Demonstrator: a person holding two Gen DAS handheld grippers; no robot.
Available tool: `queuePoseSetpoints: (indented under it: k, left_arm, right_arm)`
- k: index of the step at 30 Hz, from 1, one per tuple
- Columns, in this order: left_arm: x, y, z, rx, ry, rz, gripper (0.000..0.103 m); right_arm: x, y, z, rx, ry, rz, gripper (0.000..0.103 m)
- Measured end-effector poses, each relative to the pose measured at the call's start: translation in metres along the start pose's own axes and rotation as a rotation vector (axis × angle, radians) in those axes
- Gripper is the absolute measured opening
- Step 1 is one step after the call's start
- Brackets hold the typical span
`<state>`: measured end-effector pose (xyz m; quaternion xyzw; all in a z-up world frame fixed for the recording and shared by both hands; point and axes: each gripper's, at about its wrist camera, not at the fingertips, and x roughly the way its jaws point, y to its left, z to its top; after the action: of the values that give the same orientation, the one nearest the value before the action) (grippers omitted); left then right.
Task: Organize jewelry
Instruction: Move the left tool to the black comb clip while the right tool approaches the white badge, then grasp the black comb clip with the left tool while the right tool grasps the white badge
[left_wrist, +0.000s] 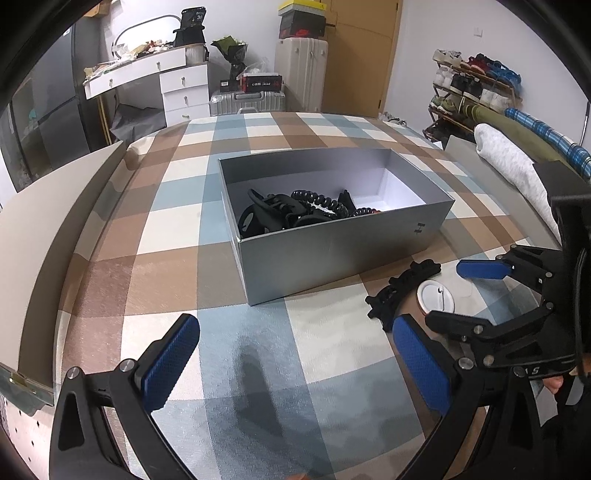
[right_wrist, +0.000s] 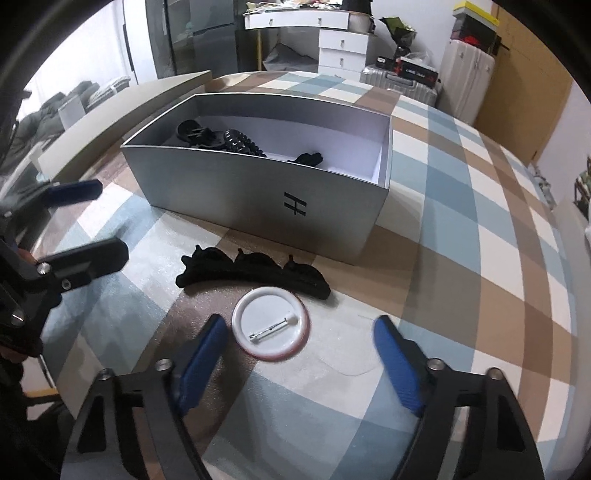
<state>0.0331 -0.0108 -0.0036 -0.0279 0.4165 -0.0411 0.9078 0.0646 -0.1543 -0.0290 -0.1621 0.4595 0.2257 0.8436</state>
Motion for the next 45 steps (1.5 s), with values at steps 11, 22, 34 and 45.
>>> queuePoseSetpoints:
  k: [11, 22, 34, 45]
  left_arm:
    - [0.002, -0.005, -0.002, 0.009, 0.009, -0.006, 0.102]
    - [0.010, -0.016, -0.004, 0.031, 0.047, -0.065, 0.102]
    - [0.027, -0.049, -0.004, 0.175, 0.077, -0.042, 0.061]
    - [0.029, -0.055, 0.000, 0.187, 0.055, -0.061, 0.020]
  right_arm:
    - [-0.007, 0.005, -0.002, -0.045, -0.022, 0.030, 0.041]
    - [-0.033, -0.017, 0.001, 0.026, -0.093, 0.046, 0.041]
    - [-0.043, -0.034, 0.002, 0.072, -0.122, 0.039, 0.041]
    - [-0.045, -0.035, 0.003, 0.074, -0.129, 0.041, 0.041]
